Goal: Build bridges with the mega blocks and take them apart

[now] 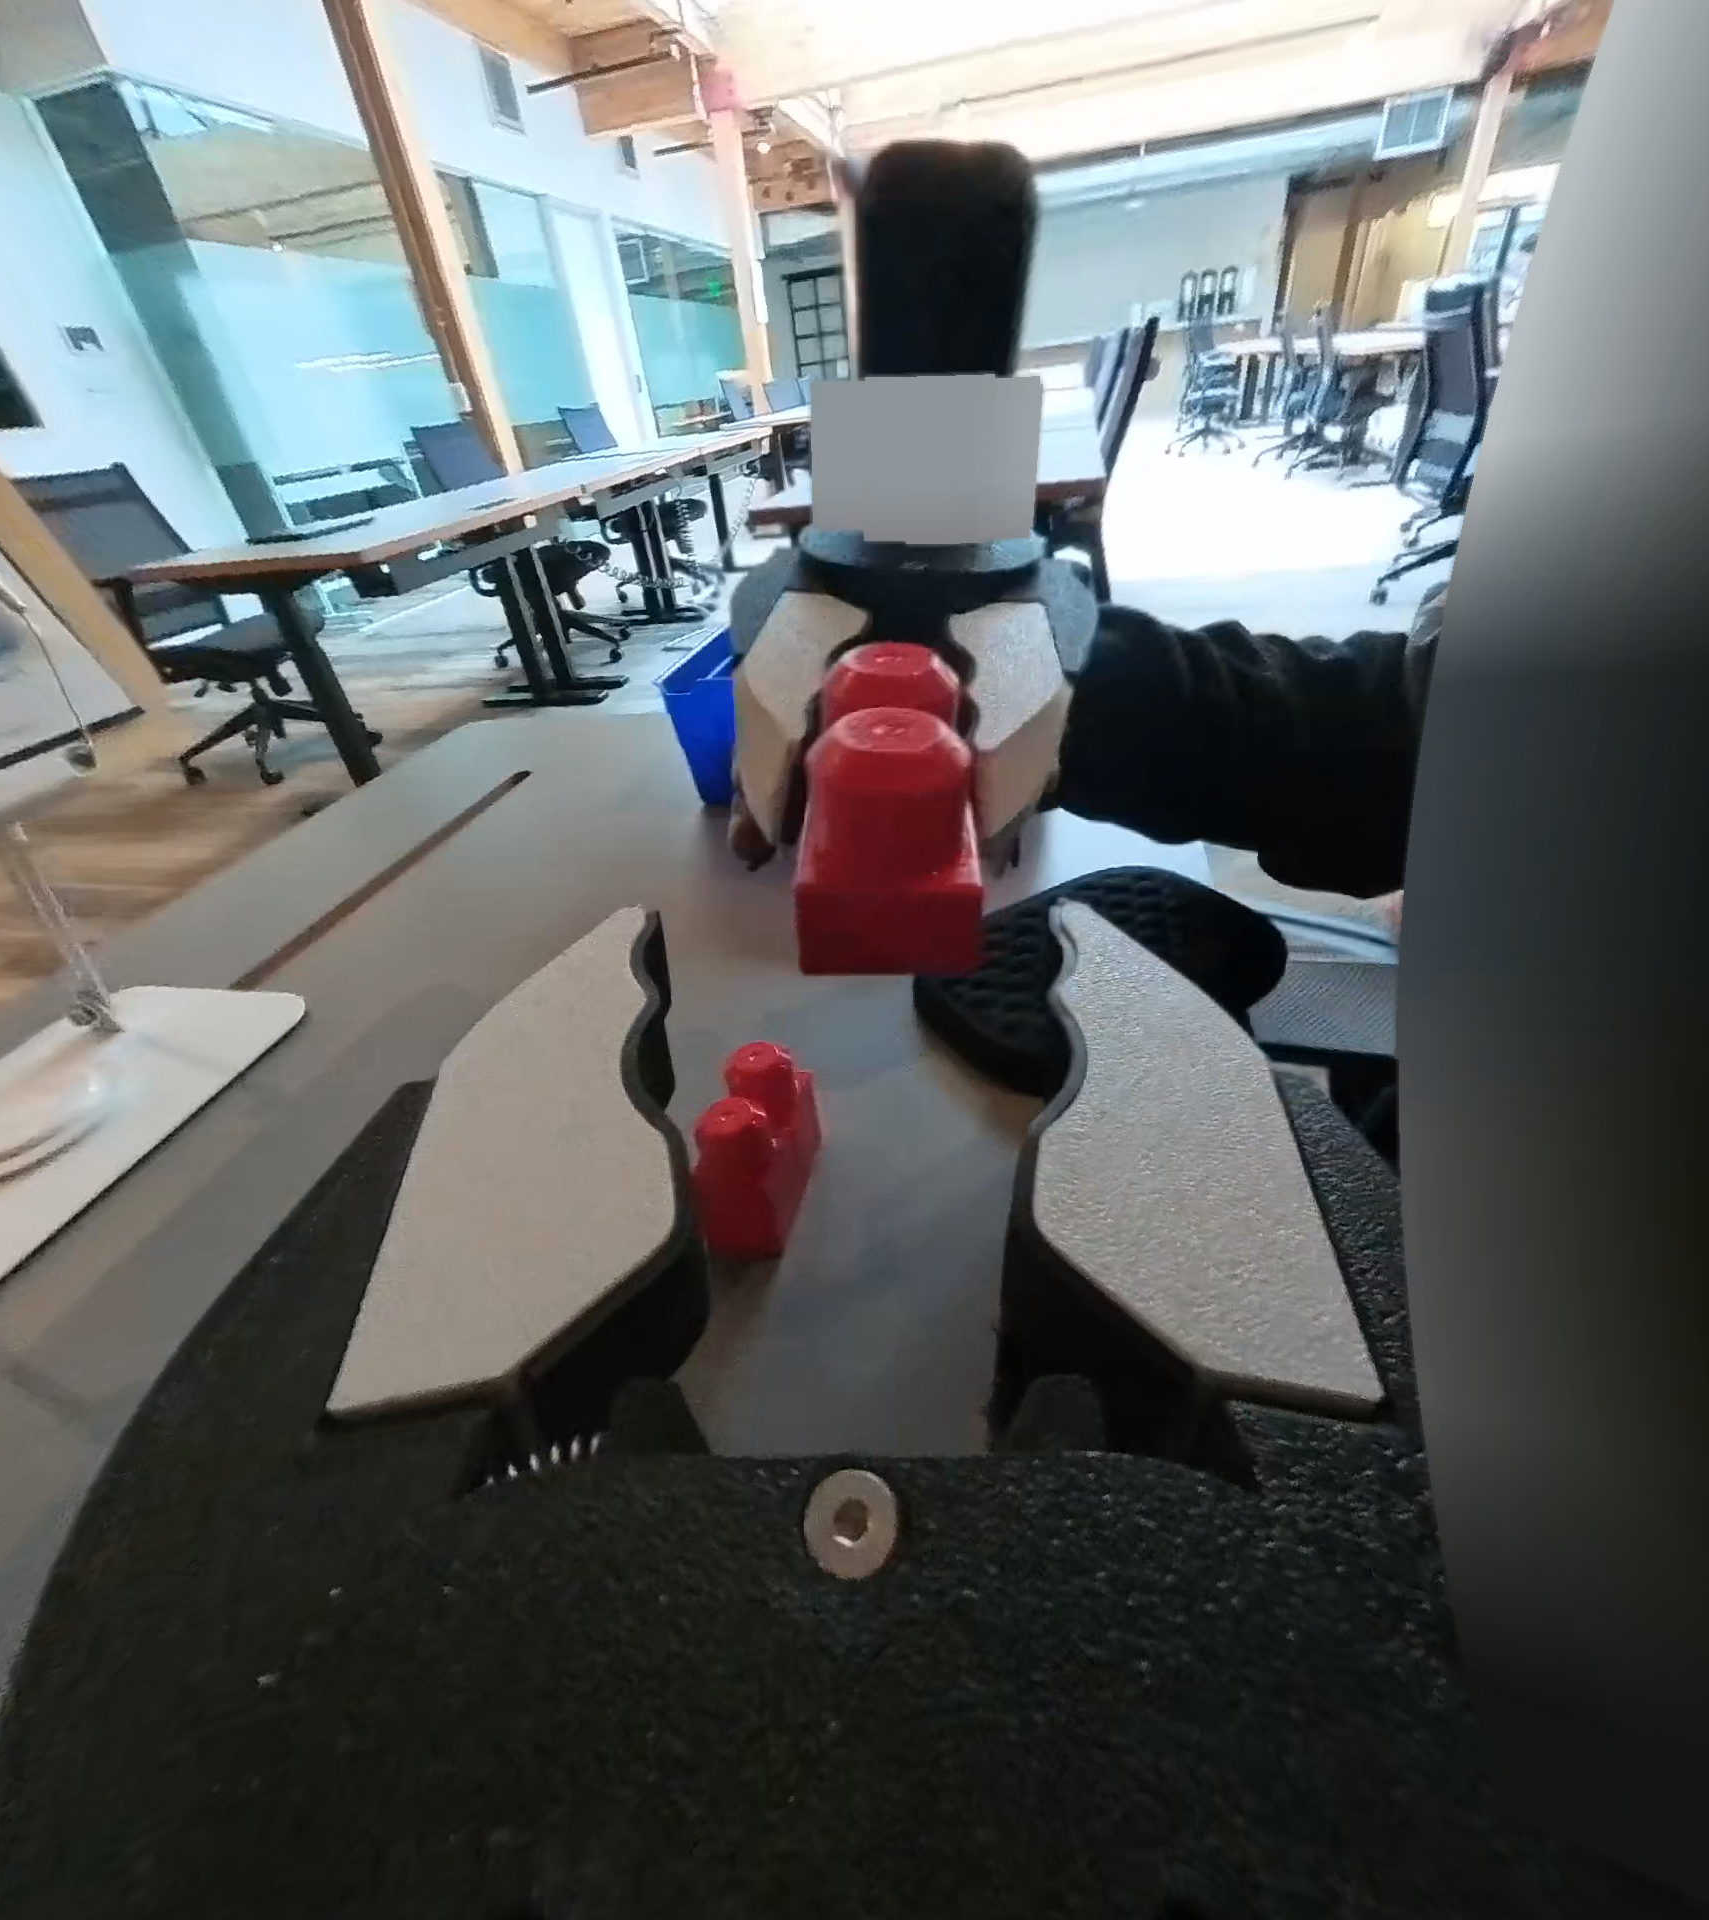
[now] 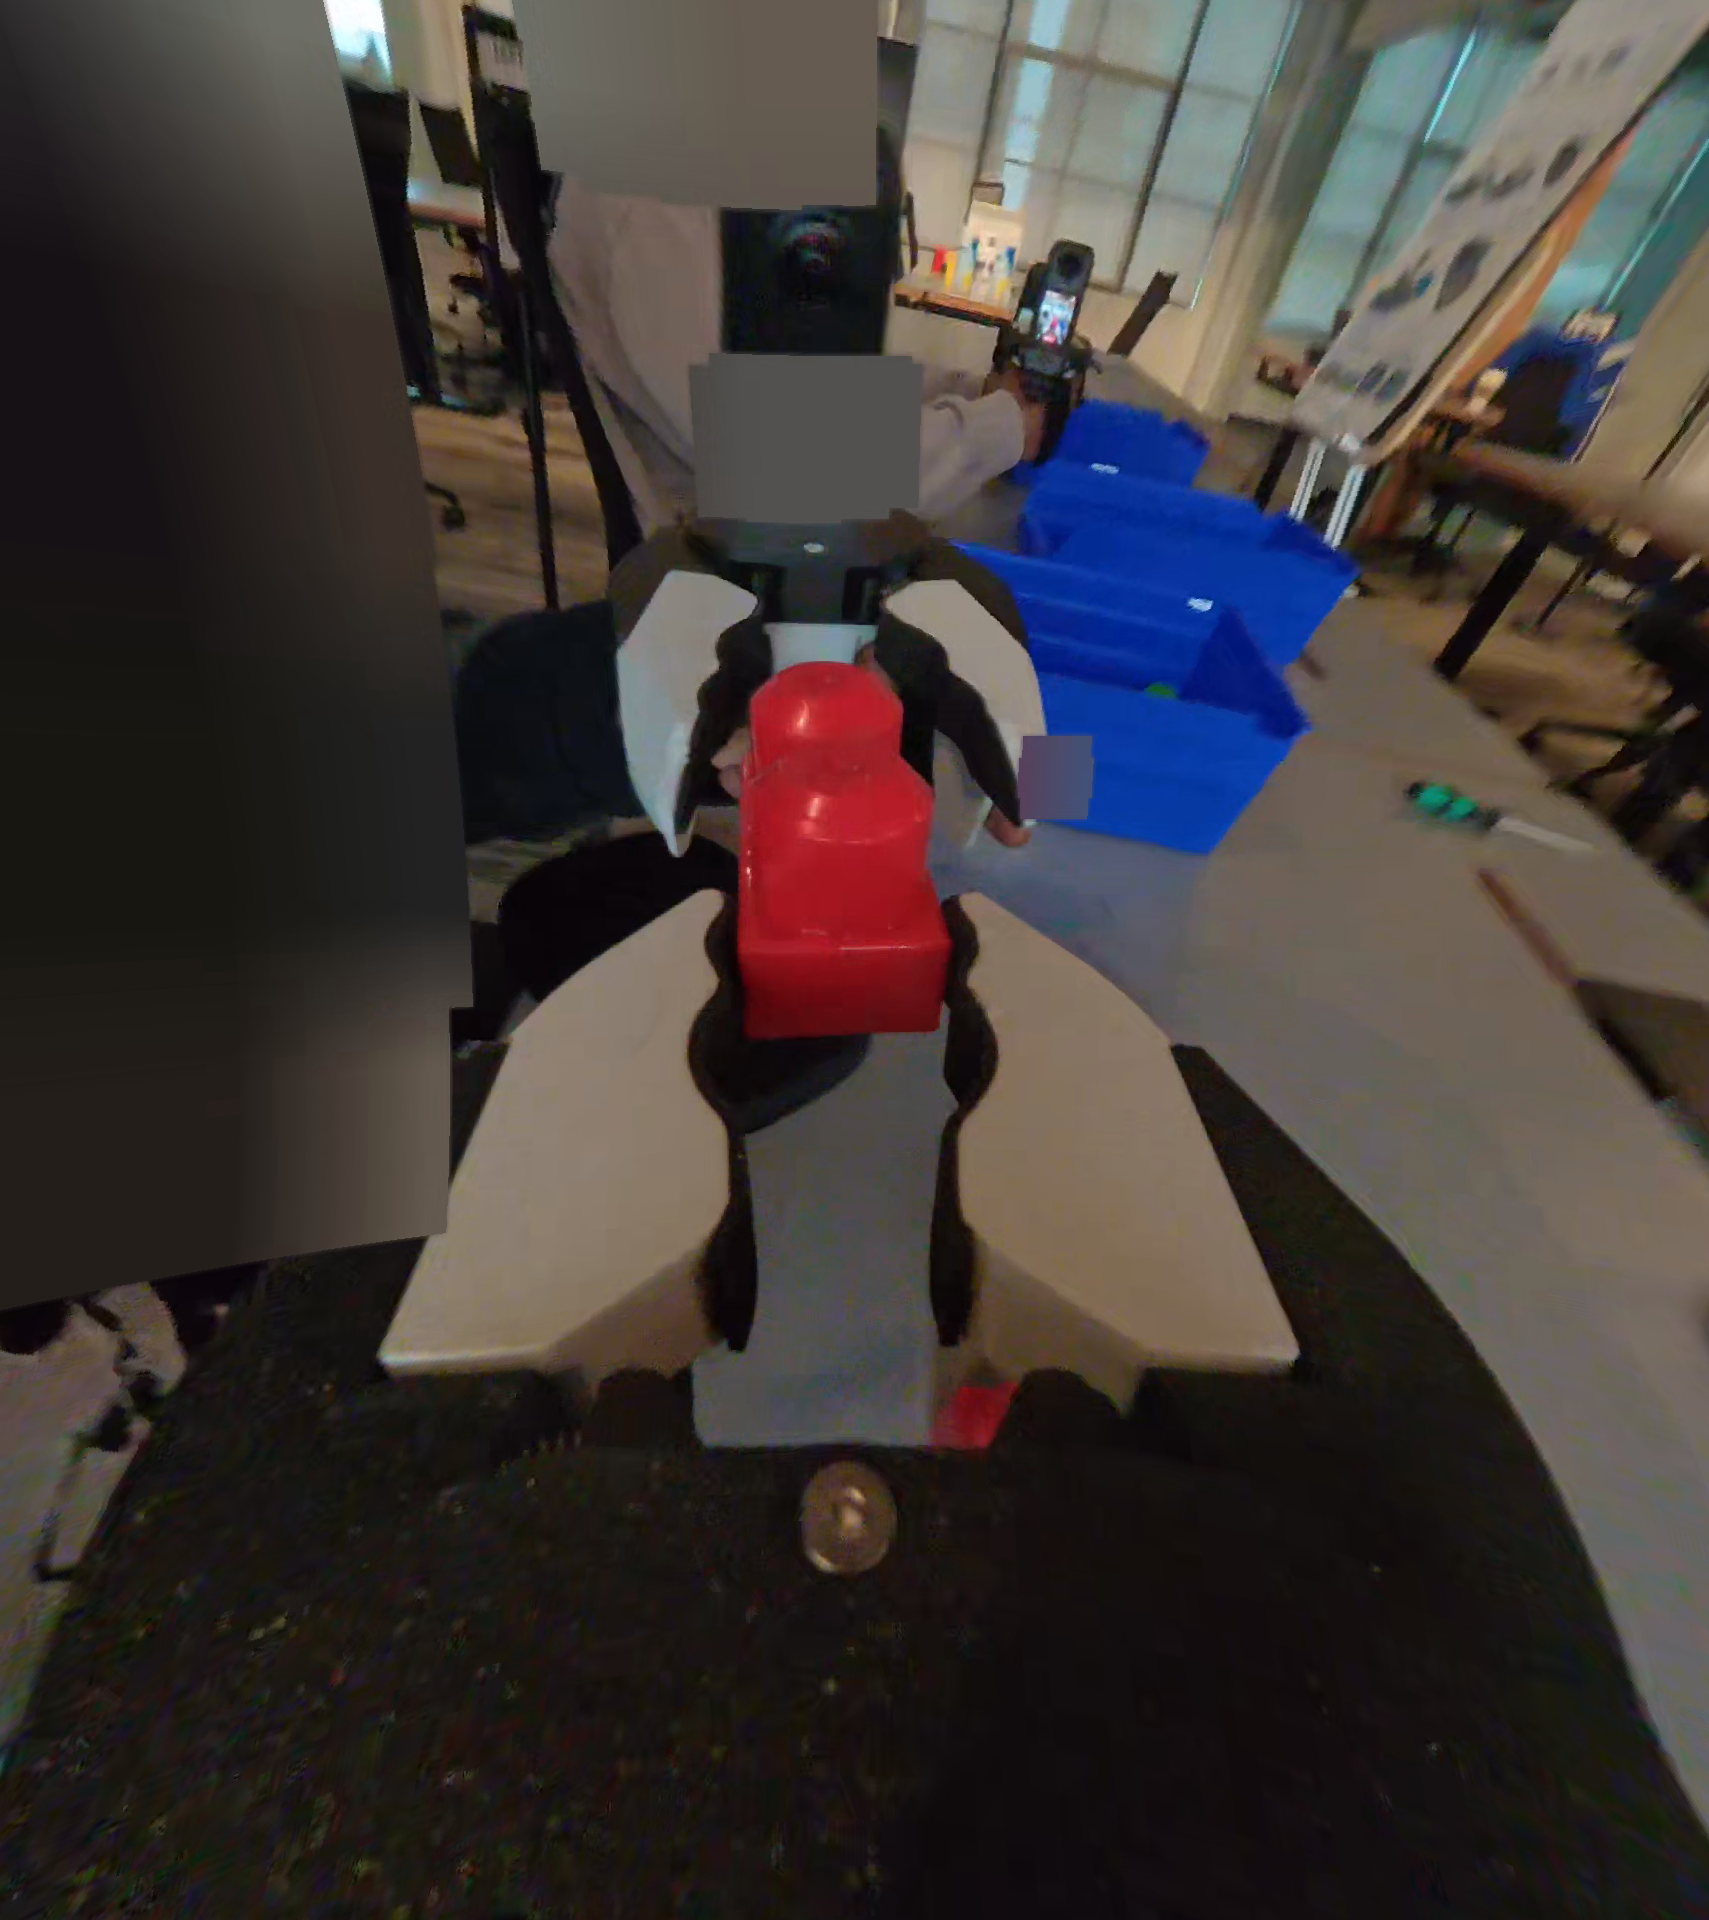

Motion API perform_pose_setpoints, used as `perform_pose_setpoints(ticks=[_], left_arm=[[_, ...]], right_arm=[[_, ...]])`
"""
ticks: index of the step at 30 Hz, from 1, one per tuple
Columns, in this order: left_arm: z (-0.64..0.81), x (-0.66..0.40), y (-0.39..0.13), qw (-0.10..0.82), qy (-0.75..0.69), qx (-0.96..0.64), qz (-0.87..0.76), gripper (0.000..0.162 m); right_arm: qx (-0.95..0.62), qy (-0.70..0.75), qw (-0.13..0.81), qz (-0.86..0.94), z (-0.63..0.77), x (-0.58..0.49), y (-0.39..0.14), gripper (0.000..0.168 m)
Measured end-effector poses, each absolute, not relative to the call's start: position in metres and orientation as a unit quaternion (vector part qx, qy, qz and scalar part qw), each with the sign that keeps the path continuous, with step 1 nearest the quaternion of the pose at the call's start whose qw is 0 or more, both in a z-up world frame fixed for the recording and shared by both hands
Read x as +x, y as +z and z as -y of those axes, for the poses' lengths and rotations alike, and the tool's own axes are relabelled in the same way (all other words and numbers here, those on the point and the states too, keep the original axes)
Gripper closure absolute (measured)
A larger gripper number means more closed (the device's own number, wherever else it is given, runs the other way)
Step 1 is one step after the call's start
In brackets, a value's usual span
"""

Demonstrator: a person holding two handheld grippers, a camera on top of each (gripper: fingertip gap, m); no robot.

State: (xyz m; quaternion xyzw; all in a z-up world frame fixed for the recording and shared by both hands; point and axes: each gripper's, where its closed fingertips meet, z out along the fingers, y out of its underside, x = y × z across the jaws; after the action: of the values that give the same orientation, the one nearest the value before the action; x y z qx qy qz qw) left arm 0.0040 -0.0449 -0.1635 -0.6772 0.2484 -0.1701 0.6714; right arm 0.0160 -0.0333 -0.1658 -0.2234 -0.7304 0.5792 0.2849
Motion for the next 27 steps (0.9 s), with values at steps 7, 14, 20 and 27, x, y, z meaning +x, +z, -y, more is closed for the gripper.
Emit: perform_pose_setpoints(ticks=[7,14,20,27], left_arm=[[0.043,0.01,-0.166,0.672,-0.147,-0.676,-0.265,0.11],[0.043,0.01,-0.172,0.658,-0.153,-0.688,-0.265,0.126],[0.038,0.011,-0.186,0.642,-0.163,-0.701,-0.264,0.127],[0.029,0.021,-0.193,0.642,-0.167,-0.696,-0.276,0.127]], right_arm=[[-0.247,0.612,0.235,0.714,0.036,0.016,-0.166,0.132],[-0.256,0.597,0.23,0.725,0.034,0.014,-0.173,0.132],[-0.265,0.447,0.164,0.839,0.028,0.017,-0.187,0.117],[-0.268,0.185,0.045,0.945,0.019,0.024,-0.192,0.113]])
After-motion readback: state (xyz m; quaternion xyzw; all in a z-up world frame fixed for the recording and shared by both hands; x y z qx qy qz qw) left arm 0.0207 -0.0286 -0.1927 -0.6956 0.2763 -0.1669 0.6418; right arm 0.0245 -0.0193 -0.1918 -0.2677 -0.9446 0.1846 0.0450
